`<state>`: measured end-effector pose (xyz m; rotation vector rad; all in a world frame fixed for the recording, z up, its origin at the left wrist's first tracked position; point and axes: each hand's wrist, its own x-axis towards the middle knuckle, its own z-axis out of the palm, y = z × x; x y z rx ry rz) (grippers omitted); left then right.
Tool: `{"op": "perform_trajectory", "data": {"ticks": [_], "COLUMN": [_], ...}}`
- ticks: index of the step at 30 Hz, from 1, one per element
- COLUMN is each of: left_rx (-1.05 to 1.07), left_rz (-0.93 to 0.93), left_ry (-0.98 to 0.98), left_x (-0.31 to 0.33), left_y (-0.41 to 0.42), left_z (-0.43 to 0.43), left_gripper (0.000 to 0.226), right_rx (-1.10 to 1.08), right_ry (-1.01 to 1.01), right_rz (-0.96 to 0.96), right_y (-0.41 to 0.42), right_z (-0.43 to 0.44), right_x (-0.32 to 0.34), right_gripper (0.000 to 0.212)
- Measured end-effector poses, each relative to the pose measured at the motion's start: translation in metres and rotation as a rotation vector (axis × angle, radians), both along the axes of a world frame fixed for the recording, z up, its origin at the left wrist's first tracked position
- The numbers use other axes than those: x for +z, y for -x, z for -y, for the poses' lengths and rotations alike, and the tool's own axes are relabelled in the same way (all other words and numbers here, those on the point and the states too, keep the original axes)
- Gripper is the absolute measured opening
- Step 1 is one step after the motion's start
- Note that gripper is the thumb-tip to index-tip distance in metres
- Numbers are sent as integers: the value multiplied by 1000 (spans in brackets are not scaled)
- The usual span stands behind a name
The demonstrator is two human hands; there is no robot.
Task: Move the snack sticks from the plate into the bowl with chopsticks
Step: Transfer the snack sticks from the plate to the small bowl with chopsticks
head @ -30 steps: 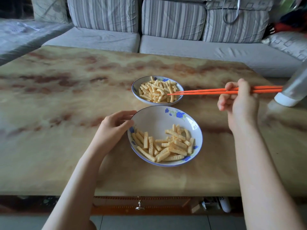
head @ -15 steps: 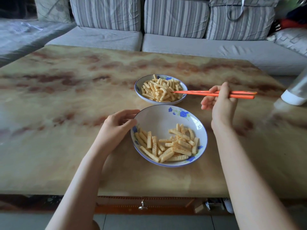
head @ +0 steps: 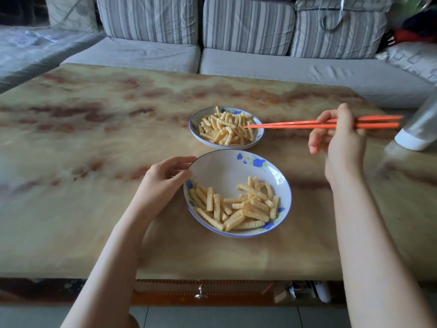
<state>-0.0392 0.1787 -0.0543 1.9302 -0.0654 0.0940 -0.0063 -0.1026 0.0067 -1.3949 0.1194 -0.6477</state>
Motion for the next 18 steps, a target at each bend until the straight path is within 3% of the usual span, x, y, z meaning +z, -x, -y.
{"op": "perform_trajectory", "data": {"ticks": [8, 18], "left_rx": [-1, 7], "left_rz": [-18, -21], "left_ry": [-2, 8], "left_x": [2, 2], "left_y": [2, 2], "left_z": [0, 1], "left_gripper": [34, 32], "right_rx": [315, 389], "right_ry": [166, 248], "right_rz": [-142, -215], "right_y": [24, 38], "right_z": [21, 34], "right_x": [19, 27], "right_gripper": [51, 52]}}
